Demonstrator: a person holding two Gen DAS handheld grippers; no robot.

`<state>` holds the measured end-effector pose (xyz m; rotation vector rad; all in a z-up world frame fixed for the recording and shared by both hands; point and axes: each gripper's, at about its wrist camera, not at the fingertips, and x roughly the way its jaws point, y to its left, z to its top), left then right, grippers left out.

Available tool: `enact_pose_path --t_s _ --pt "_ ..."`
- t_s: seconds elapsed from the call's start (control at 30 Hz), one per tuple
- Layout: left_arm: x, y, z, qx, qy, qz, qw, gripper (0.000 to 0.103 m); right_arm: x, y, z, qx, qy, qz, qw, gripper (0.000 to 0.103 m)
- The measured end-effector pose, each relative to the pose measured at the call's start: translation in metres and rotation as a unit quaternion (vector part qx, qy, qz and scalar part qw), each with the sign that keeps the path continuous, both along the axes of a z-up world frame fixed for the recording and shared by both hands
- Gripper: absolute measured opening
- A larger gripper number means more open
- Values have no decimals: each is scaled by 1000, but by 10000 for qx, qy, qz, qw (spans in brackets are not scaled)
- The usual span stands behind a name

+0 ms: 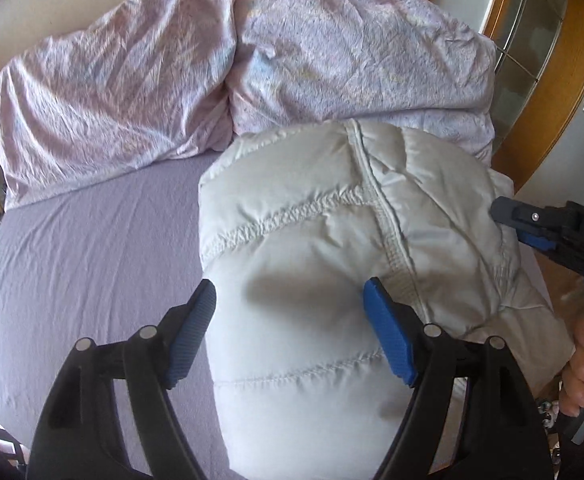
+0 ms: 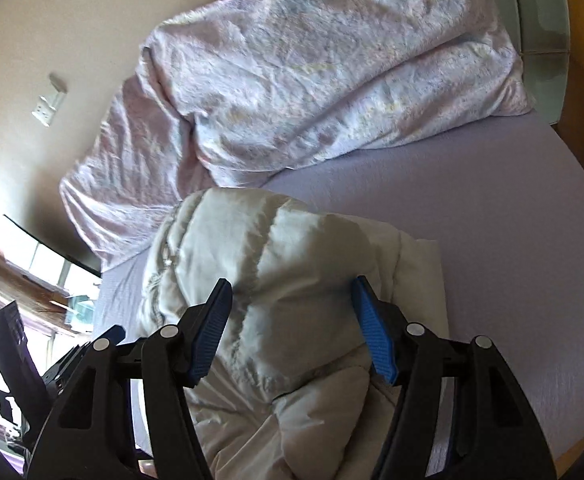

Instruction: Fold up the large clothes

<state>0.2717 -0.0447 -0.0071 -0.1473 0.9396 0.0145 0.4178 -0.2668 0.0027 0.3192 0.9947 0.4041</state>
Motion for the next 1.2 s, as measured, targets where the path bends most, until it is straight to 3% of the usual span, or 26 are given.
enact_pose_path --t_s 0.2,0.47,0.5,0.57,0.67,0.83,1.2 --pt "4 -8 -3 -44 -31 -152 9999 76 6 -27 -12 135 224 -661 9975 61" --pt "11 -22 -11 -110 30 -316 9994 75 11 -22 -27 -10 358 -449 9984 62" --pt "12 -23 -12 -134 38 -324 9994 75 11 -22 -30 25 378 -393 9985 60" --pt "13 -25 -13 -151 45 -353 9993 75 10 -21 -35 27 369 -290 9989 36" --pt "12 -31 -11 -82 9 -397 9992 75 6 -19 -39 -288 211 -292 9989 20" --pt "11 -33 -3 89 -164 -375 9991 75 6 -28 -55 -553 284 -492 9969 14" --pt "22 -22 -2 276 -273 -147 9991 76 15 -34 -84 -946 345 -583 9932 14"
